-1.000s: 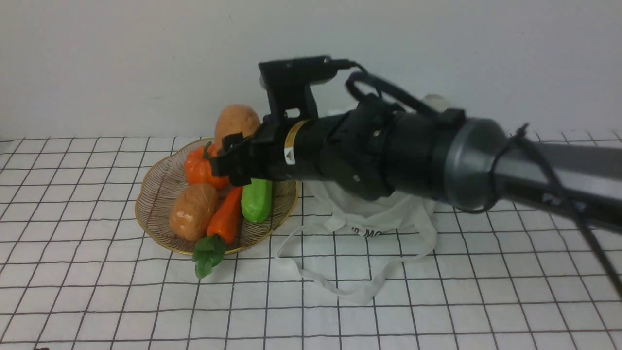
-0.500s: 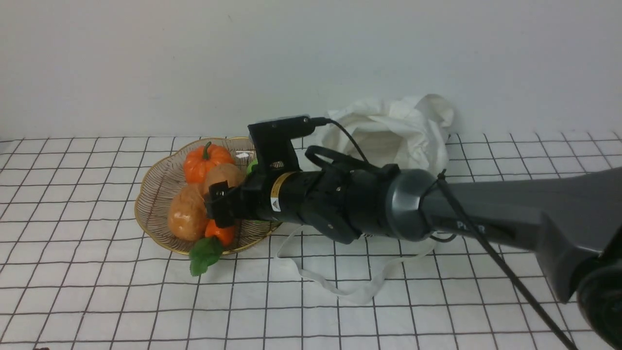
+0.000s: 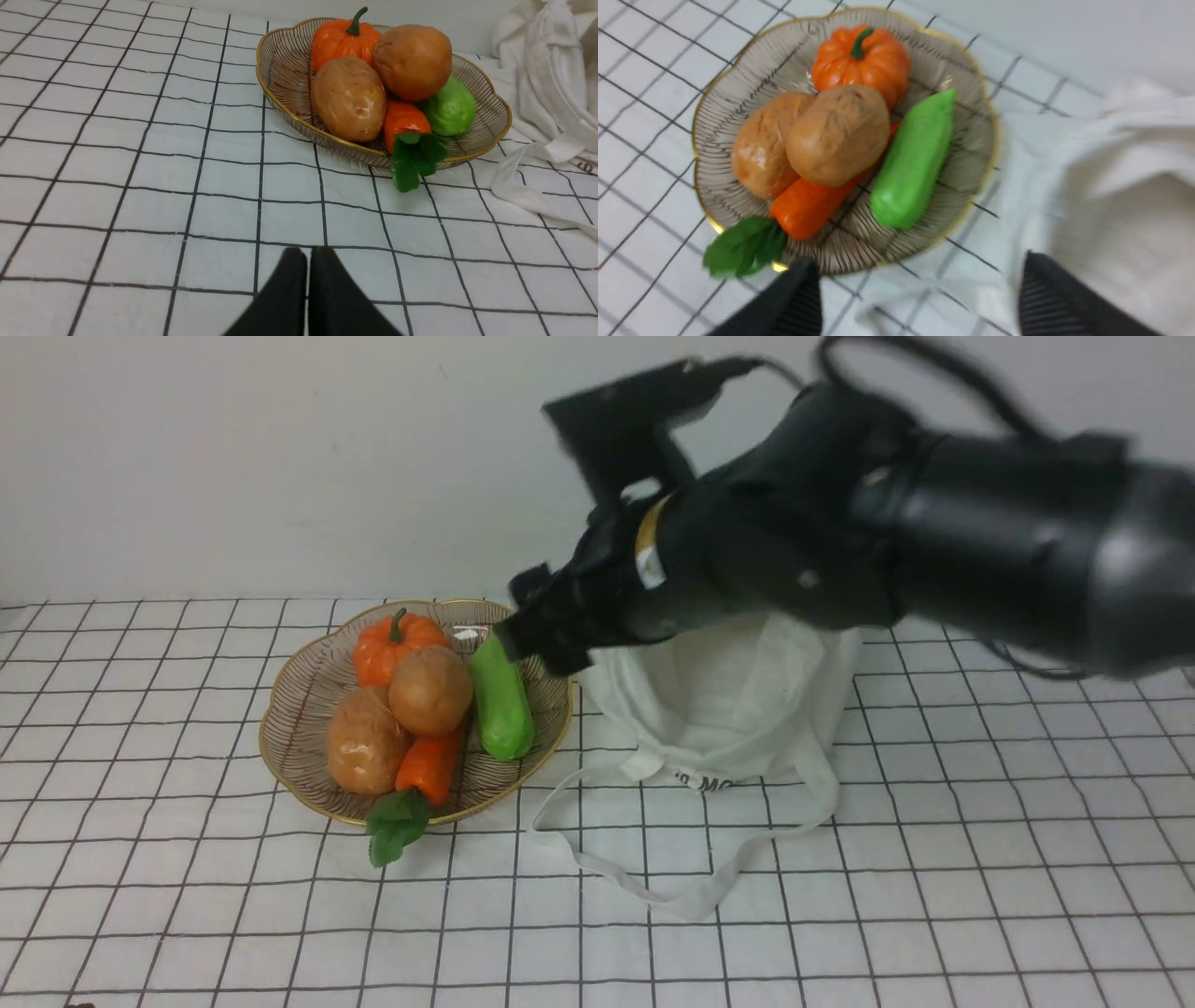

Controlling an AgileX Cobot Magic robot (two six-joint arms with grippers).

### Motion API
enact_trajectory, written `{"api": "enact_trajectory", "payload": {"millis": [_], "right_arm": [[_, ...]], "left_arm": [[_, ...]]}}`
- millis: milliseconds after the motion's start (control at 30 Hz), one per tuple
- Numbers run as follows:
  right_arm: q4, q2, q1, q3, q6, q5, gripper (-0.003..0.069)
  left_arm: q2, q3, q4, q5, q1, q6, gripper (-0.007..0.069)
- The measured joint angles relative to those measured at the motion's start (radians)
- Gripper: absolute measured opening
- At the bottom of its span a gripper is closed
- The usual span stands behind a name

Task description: Take vegetables from bag on white checkered tablecloth place on plate.

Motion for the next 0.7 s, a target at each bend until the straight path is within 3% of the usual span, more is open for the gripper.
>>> {"api": "enact_trajectory", "payload": {"millis": [33,100,167,200,267,467,700], "right_arm": [[0.004,-0.028,0.000,-0.001,-0.010,0.032,0.0424],[0.015,-0.125,0.000,-0.003,-0.038,0.162,0.0277],[0.018,-0.169,0.000,-0.003,-0.043,0.233,0.0201],[0.020,-0.210,0.000,0.001,-0.050,0.297,0.0092],[0.021,-0.239,0.000,0.020,-0.052,0.313,0.0027],[0.036,-0.336,0.001,0.189,-0.053,0.251,-0.0013],[0.051,-0.481,0.001,0.420,-0.053,0.050,-0.0014]], "left_arm": [[0.000,0.000,0.000,0.000,0.000,0.000,-0.0008],[0.000,0.000,0.000,0.000,0.000,0.000,-0.0008],[0.000,0.000,0.000,0.000,0.000,0.000,-0.0008],[0.000,0.000,0.000,0.000,0.000,0.000,-0.0008],[0.000,0.000,0.000,0.000,0.000,0.000,-0.0008],[0.000,0.000,0.000,0.000,0.000,0.000,-0.0008],[0.000,0.000,0.000,0.000,0.000,-0.001,-0.0008]]}}
